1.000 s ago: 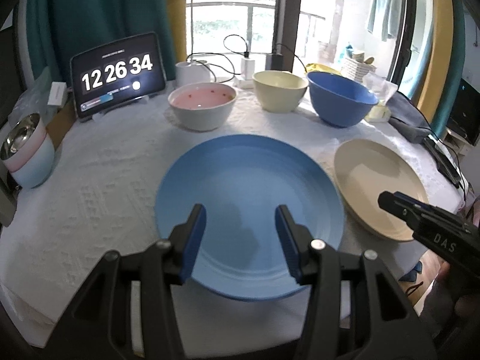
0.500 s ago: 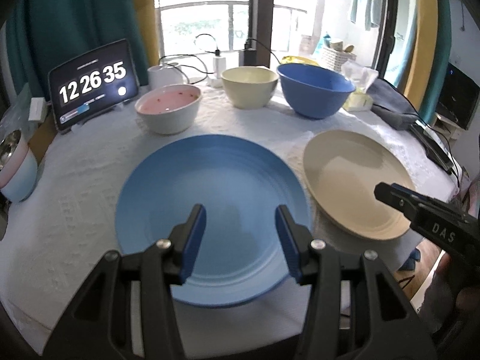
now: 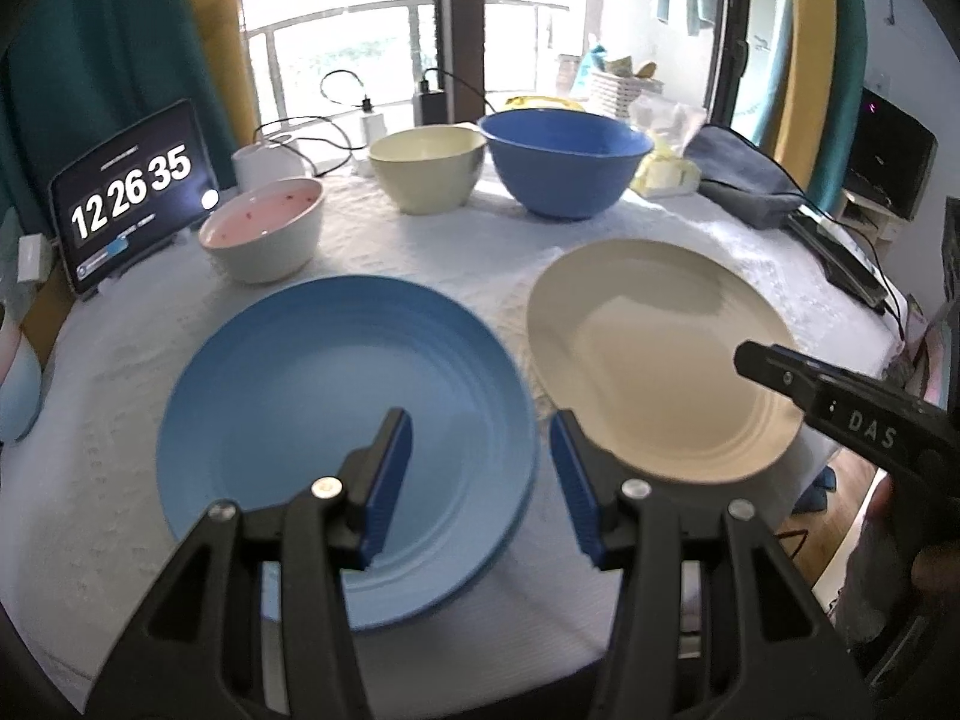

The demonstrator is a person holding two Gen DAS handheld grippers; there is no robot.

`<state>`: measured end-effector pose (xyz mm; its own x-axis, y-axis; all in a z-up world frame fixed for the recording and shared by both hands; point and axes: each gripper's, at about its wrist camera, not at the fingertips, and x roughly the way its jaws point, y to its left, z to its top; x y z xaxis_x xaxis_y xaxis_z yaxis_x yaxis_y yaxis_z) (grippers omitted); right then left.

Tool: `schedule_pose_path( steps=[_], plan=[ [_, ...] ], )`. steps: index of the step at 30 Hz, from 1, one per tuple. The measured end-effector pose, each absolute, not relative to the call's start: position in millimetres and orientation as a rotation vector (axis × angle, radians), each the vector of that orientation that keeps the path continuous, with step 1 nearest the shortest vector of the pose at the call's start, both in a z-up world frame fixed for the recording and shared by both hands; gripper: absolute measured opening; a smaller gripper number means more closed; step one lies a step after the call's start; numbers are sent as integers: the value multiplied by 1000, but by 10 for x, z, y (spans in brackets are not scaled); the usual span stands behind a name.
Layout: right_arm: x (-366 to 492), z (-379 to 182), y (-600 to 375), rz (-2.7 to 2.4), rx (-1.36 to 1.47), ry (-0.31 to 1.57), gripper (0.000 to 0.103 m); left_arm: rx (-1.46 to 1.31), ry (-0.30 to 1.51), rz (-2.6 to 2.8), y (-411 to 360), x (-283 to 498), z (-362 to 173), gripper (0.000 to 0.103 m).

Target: Organize plates and bowls

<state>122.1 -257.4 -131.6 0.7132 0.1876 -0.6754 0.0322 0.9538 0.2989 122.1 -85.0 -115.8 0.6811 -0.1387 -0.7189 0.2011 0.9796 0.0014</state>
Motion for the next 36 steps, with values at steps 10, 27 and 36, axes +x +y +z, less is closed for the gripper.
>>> schedule_pose_path(
  steps=[10, 27, 36],
  plan=[
    [1239, -1390, -2760, 54, 321, 782, 33, 104, 803, -234, -1075, 1302, -1205, 50],
    [1297, -1457, -2873, 26, 281, 740, 32, 94, 832, -302, -1247, 1360, -1300, 50],
    [1295, -1508, -2951, 14, 288, 744, 28, 87, 841, -327, -1318, 1389, -1335, 50]
  ],
)
